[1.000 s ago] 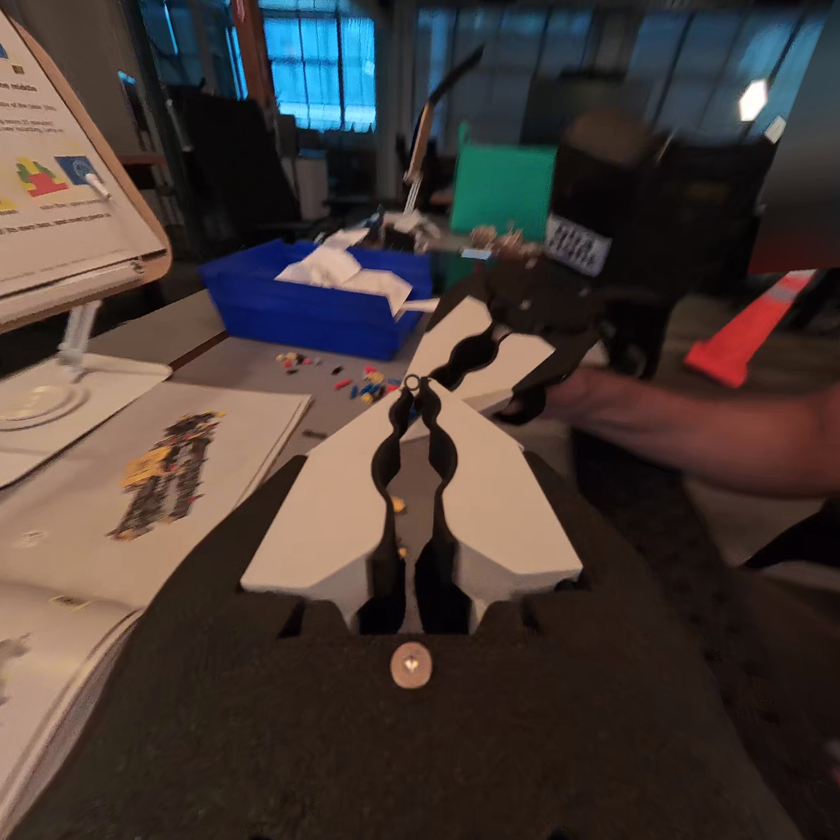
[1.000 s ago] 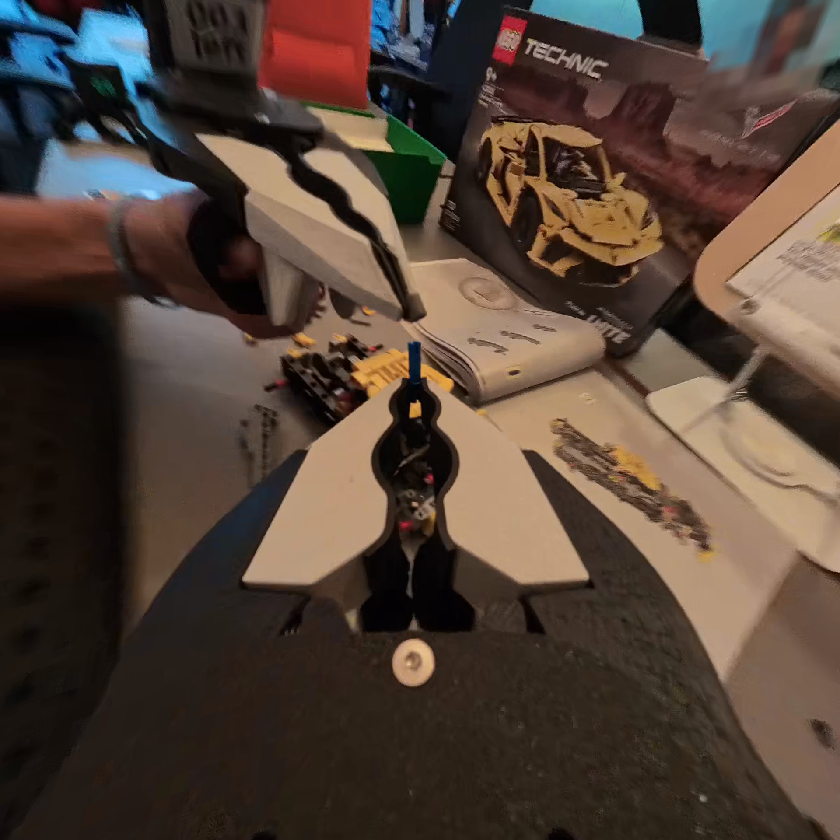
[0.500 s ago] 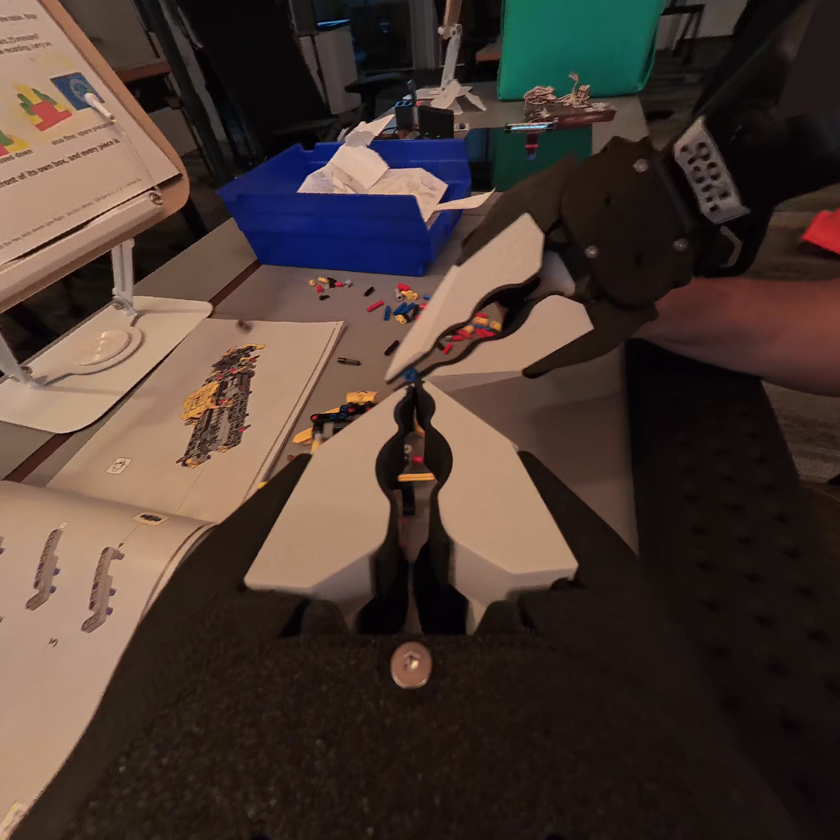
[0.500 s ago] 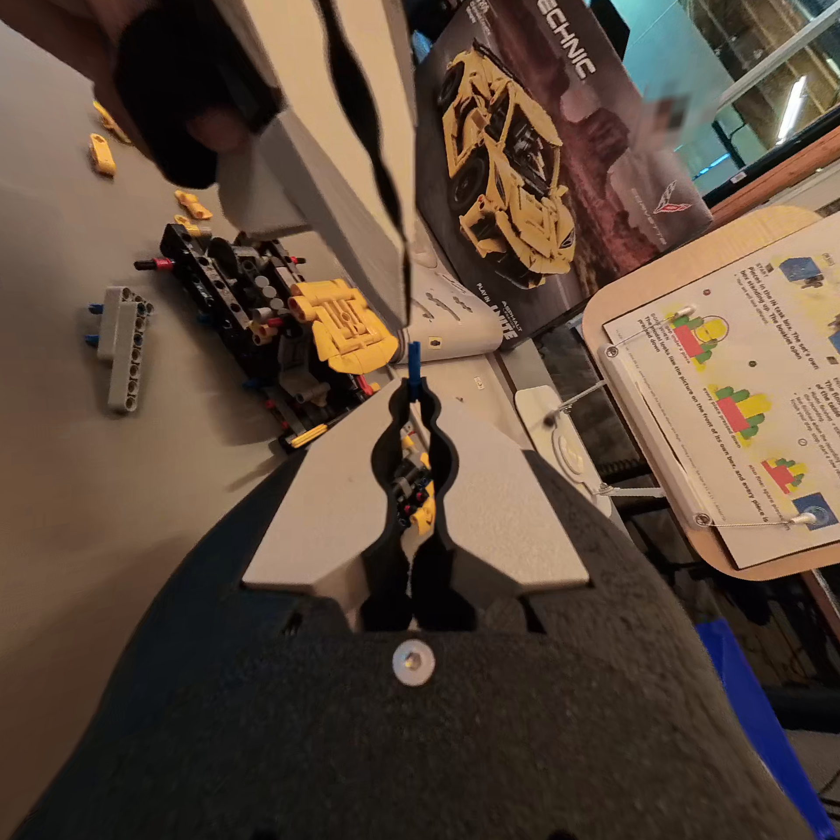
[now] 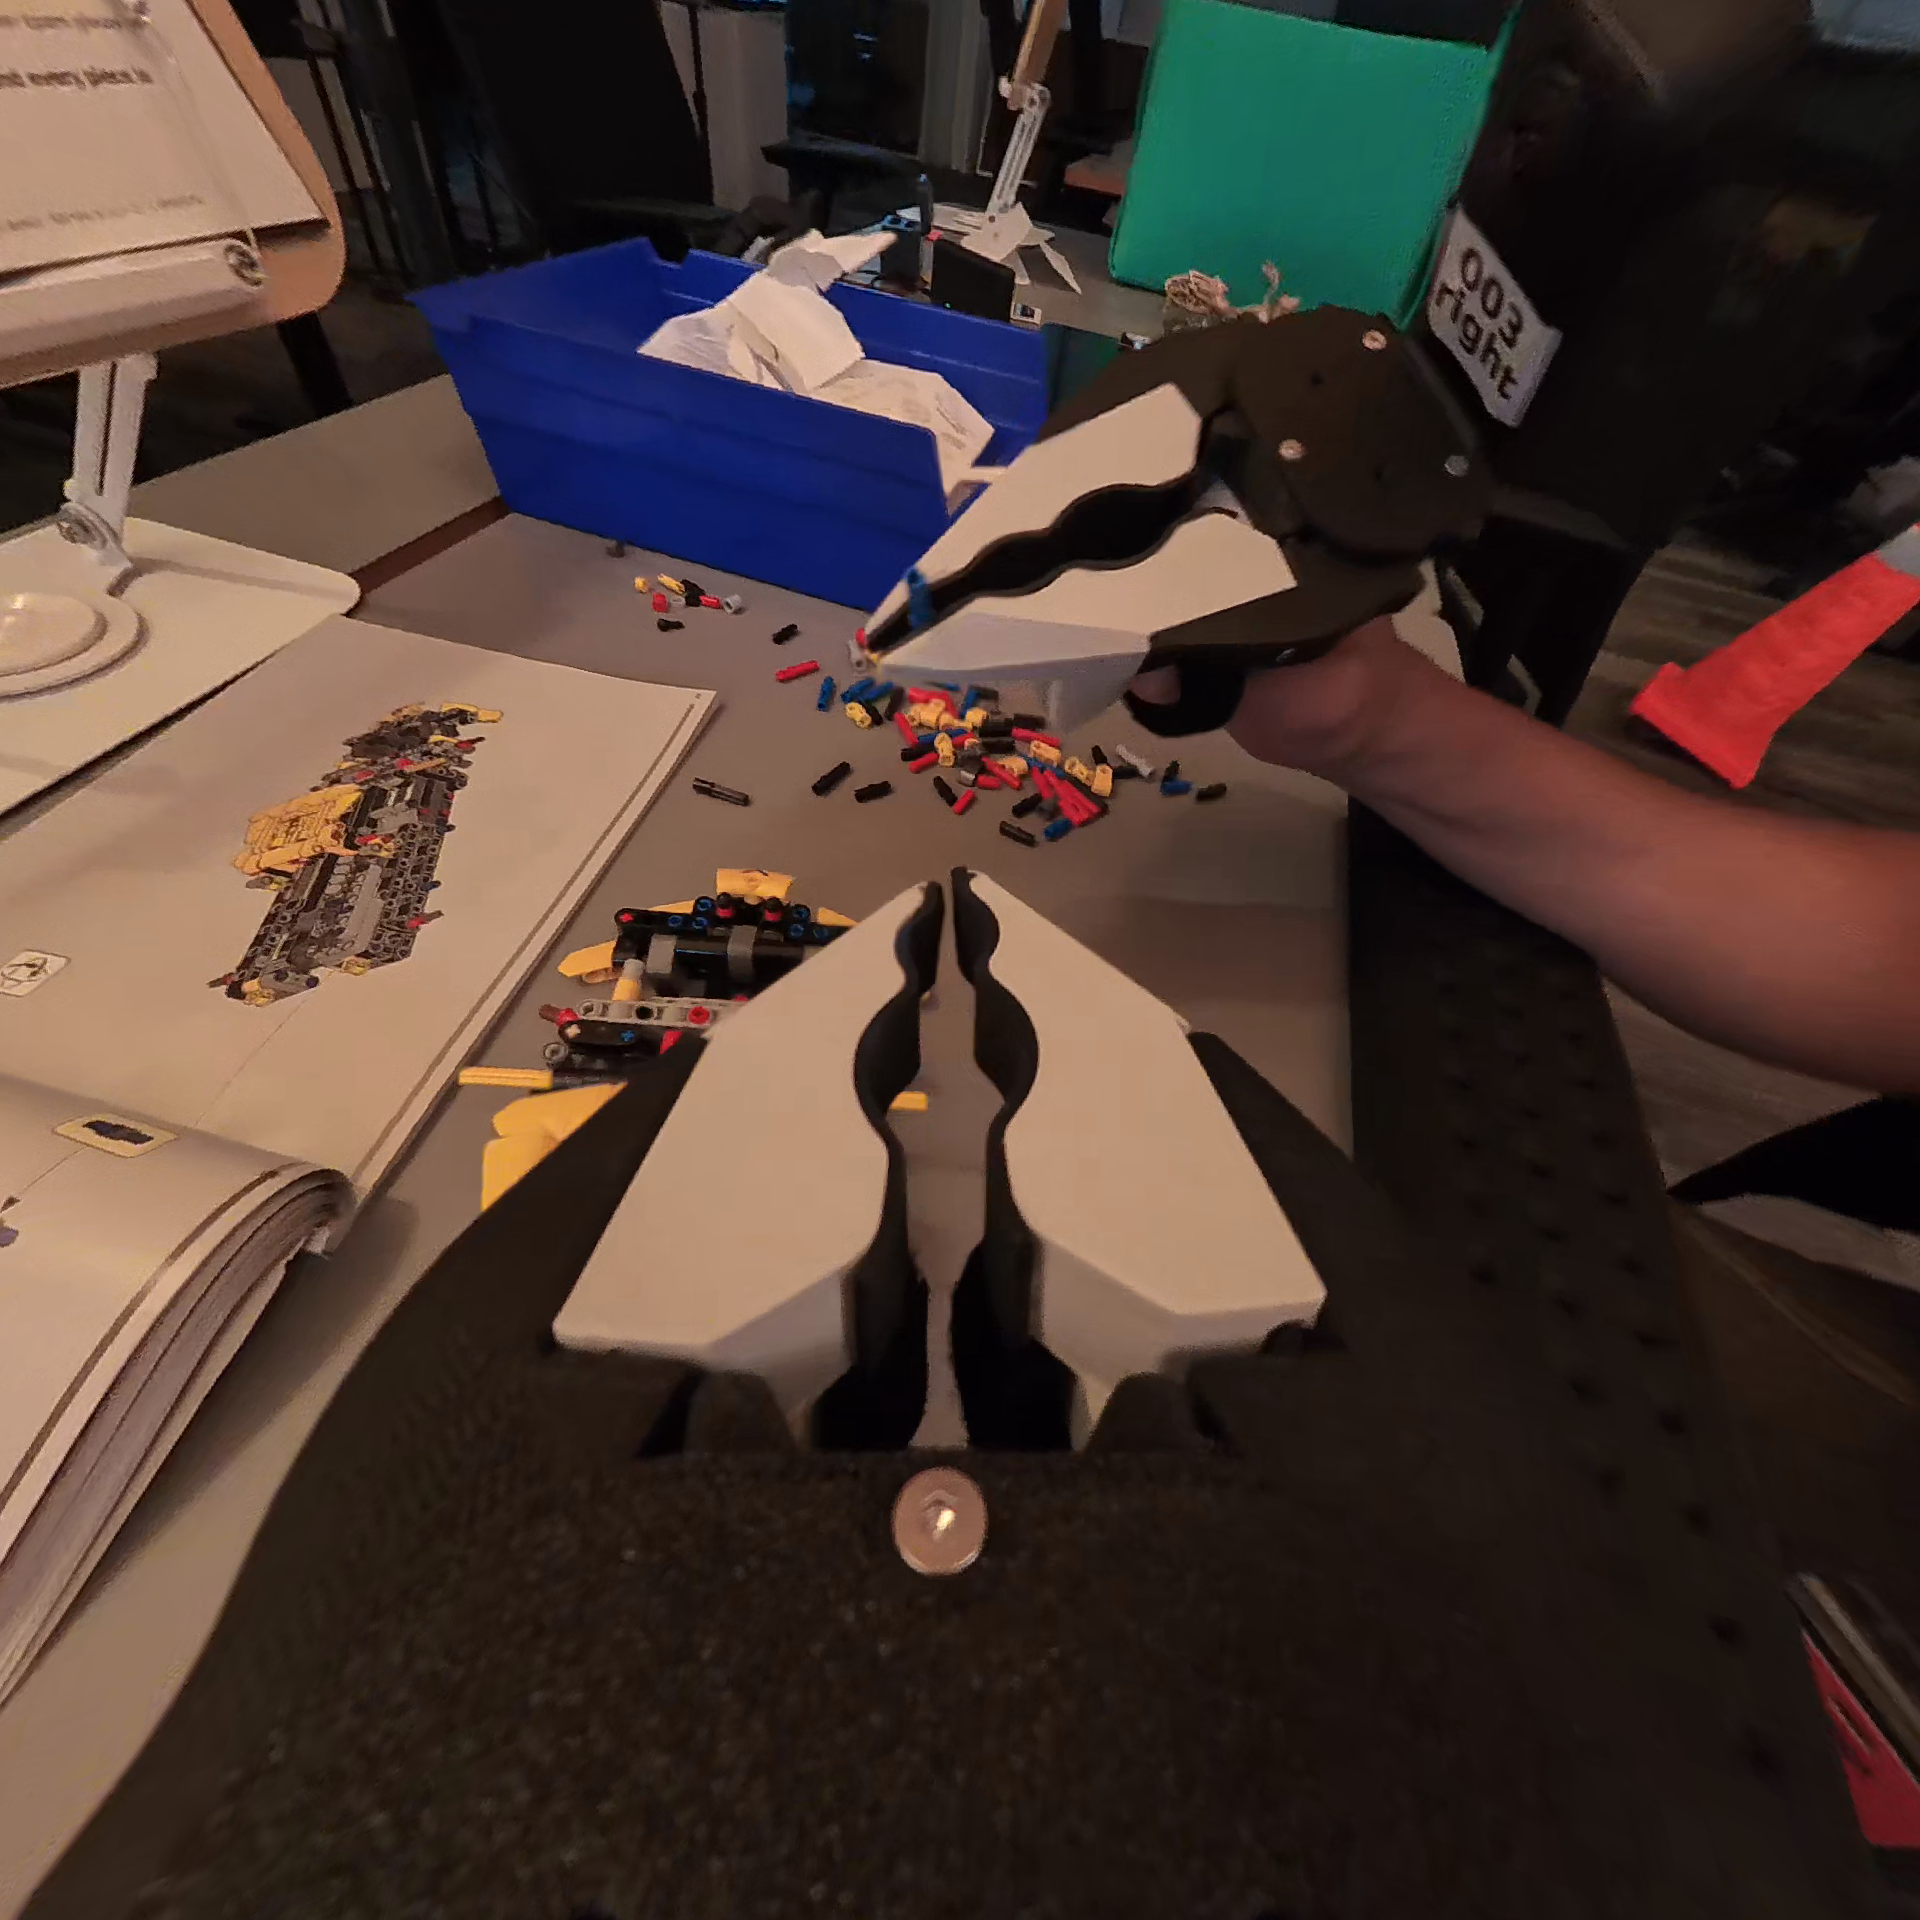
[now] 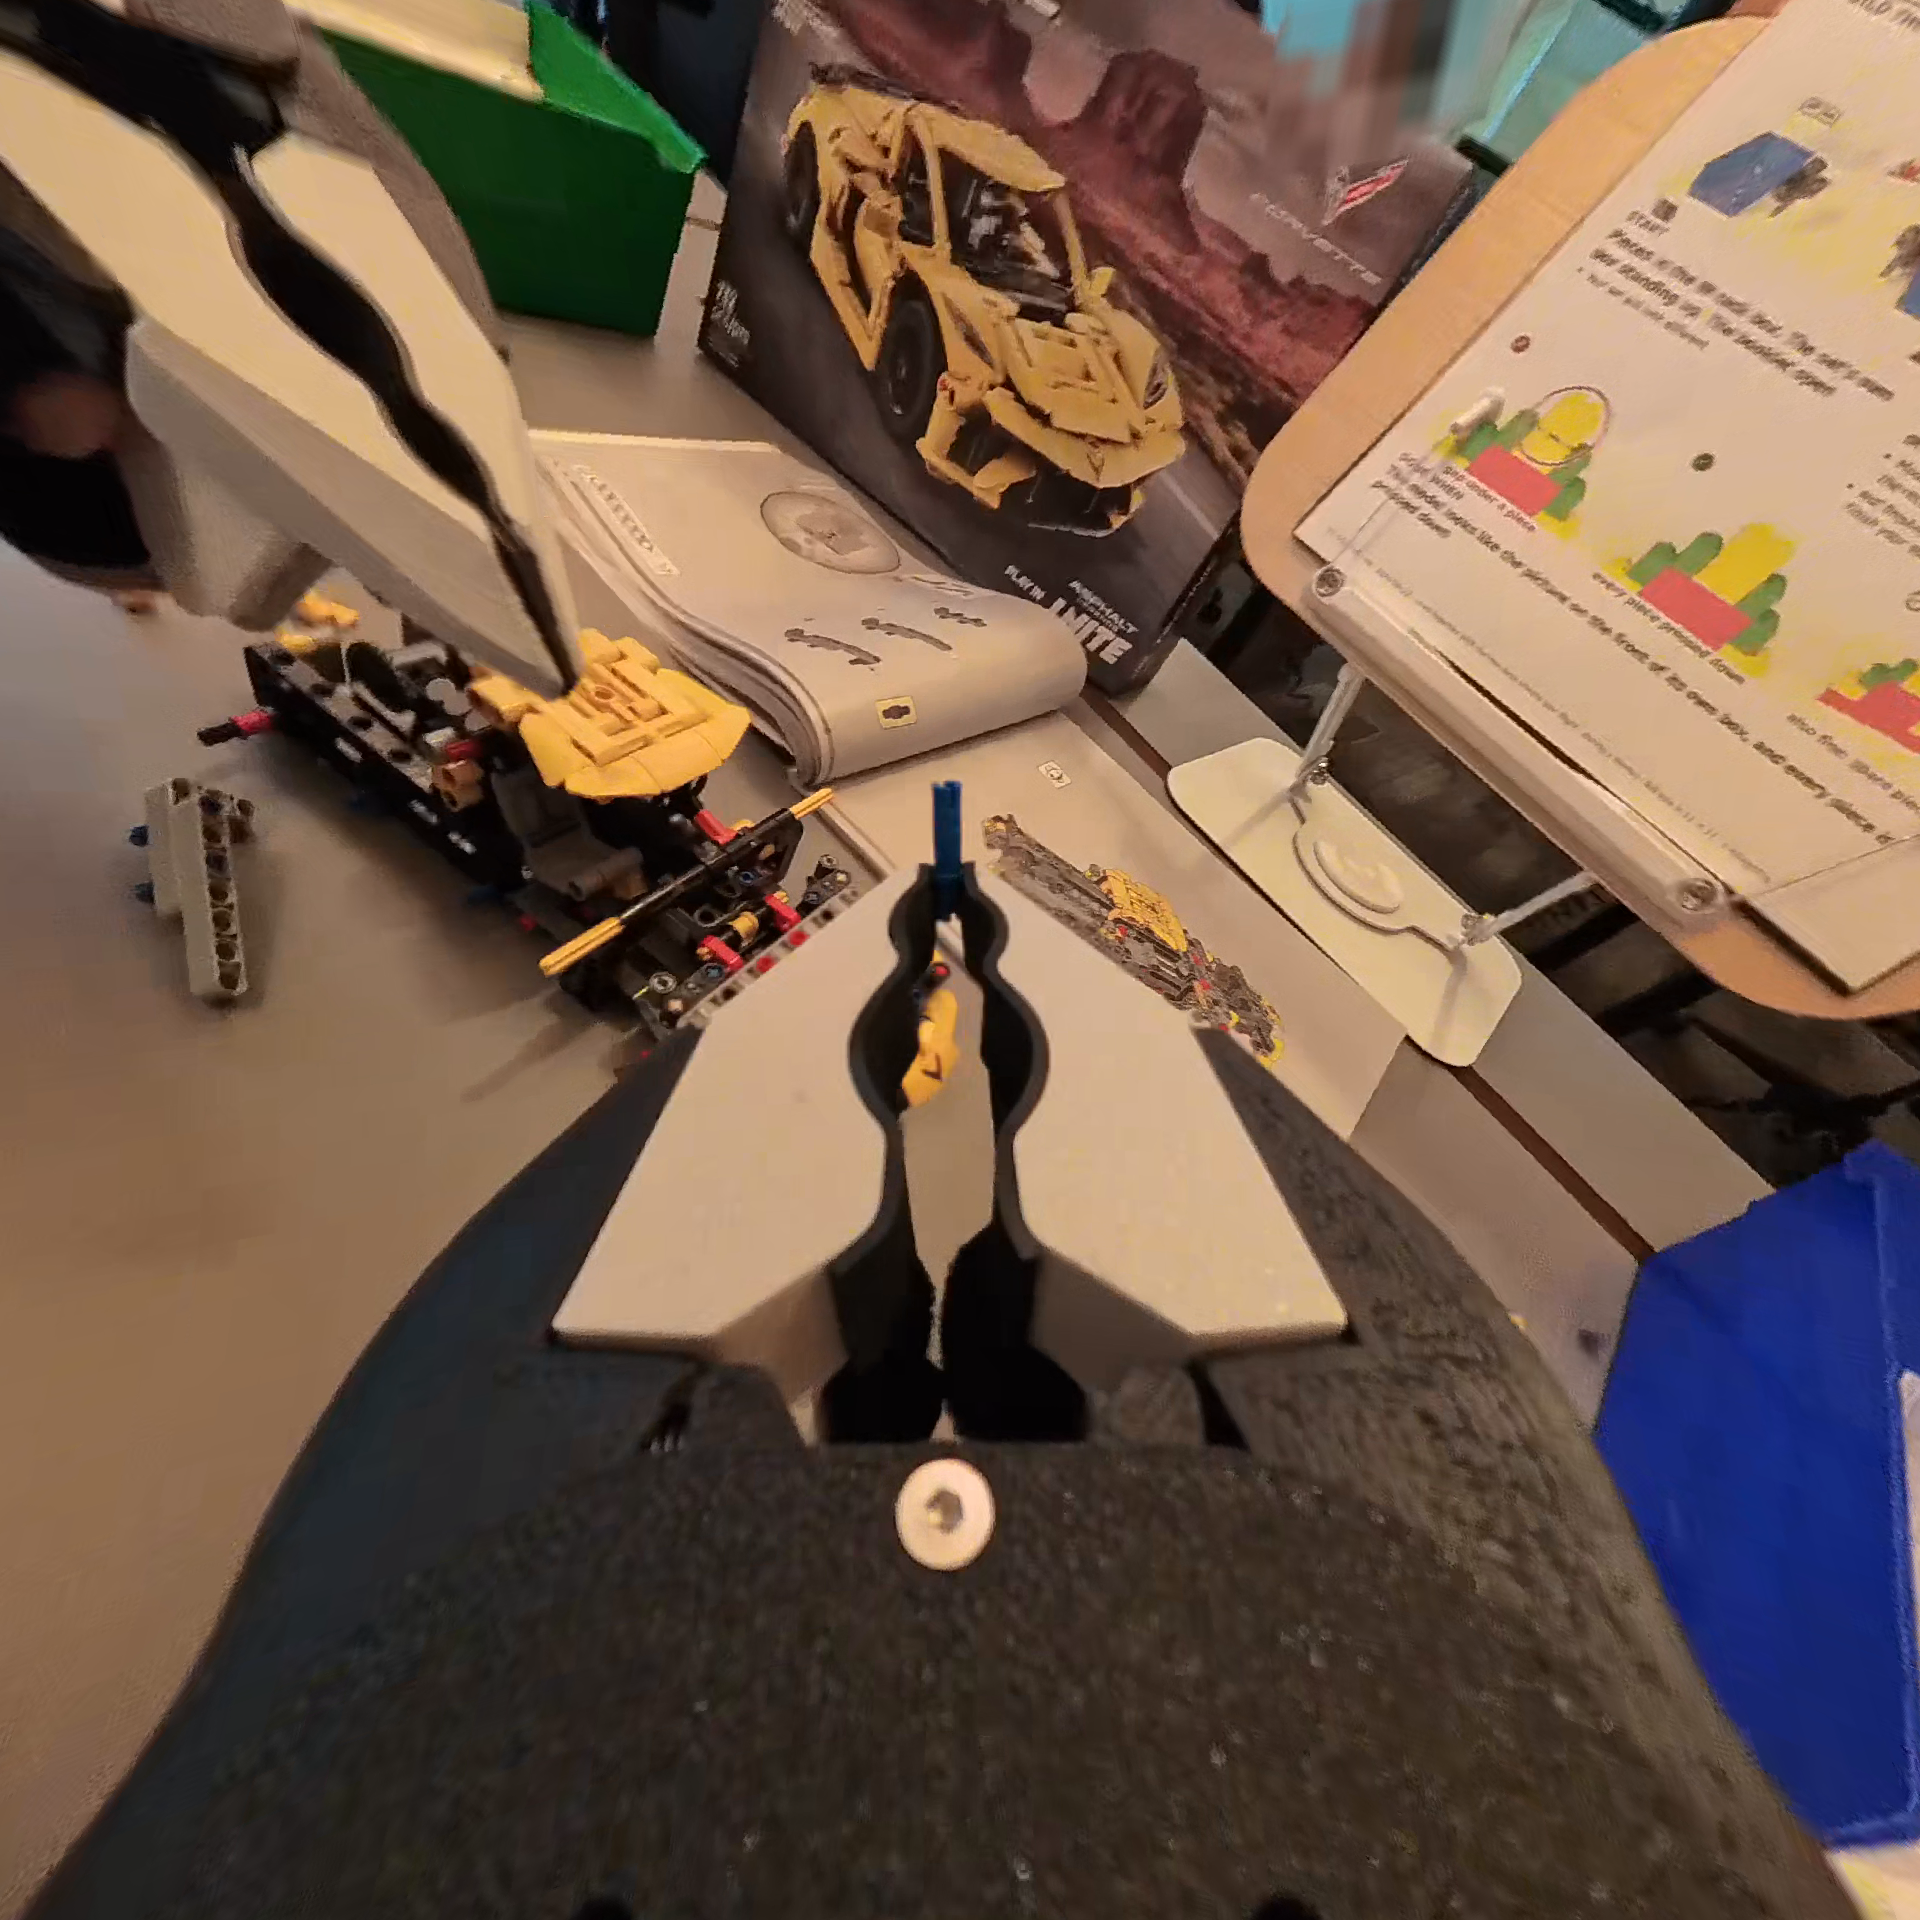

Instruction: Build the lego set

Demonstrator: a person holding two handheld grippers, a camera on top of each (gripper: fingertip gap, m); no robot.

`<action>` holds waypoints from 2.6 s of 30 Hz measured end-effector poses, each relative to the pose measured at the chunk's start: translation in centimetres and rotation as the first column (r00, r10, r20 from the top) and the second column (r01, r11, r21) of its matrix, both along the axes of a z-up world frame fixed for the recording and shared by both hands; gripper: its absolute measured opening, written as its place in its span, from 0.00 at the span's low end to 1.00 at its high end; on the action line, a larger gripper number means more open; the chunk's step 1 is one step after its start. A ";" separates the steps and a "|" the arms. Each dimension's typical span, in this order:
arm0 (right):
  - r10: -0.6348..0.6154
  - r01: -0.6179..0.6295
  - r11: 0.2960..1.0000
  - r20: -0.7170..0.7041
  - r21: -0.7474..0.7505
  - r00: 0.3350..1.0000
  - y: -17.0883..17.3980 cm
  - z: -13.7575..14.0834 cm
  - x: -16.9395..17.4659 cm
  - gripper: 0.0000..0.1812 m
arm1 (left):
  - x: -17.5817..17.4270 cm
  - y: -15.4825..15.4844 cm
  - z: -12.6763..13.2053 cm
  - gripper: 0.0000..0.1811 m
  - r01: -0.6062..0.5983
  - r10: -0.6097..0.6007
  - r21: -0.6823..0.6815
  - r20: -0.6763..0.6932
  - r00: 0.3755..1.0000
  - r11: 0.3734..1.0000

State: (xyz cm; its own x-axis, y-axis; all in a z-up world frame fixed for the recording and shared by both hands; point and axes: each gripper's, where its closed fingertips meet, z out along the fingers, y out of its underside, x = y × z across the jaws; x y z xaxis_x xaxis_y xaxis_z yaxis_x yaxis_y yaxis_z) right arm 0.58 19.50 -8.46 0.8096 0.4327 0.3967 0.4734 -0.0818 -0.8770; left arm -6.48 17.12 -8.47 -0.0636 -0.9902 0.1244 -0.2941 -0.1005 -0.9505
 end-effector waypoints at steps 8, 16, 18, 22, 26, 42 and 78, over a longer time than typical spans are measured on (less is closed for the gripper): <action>-0.122 0.112 0.993 -0.381 -0.050 0.916 -3.3 -0.3 4.6 0.01 | 8.5 5.7 1.3 0.13 -0.013 0.011 -0.017 -0.126 0.992 1.000; -0.105 0.087 0.993 -0.252 -0.081 0.962 -3.2 -2.2 2.7 0.01 | 27.2 14.7 -7.1 0.15 0.025 0.019 0.111 -0.382 0.924 0.994; -0.106 0.089 0.993 -0.246 -0.082 0.963 -3.1 -2.3 2.7 0.01 | 30.7 16.9 -8.6 0.15 0.017 0.043 0.142 -0.408 0.912 0.990; -0.110 0.090 0.993 -0.313 -0.079 0.943 -3.2 -1.8 3.5 0.01 | 35.6 18.7 -10.4 0.15 0.024 0.035 0.134 -0.428 0.903 0.991; -0.099 0.079 0.994 -0.313 -0.078 0.945 -3.3 -1.7 3.3 0.01 | 37.3 17.8 -10.9 0.17 0.093 -0.030 0.122 -0.446 0.895 0.988; -0.066 0.040 0.995 -0.321 -0.087 0.945 -3.4 -1.8 2.6 0.01 | 37.2 17.5 -11.8 0.16 0.134 -0.028 0.188 -0.482 0.876 0.973; -0.041 -0.005 0.990 -0.323 -0.139 0.945 -3.1 -2.8 2.0 0.01 | 31.8 17.0 -11.2 0.17 0.236 -0.131 0.102 -0.594 0.794 0.966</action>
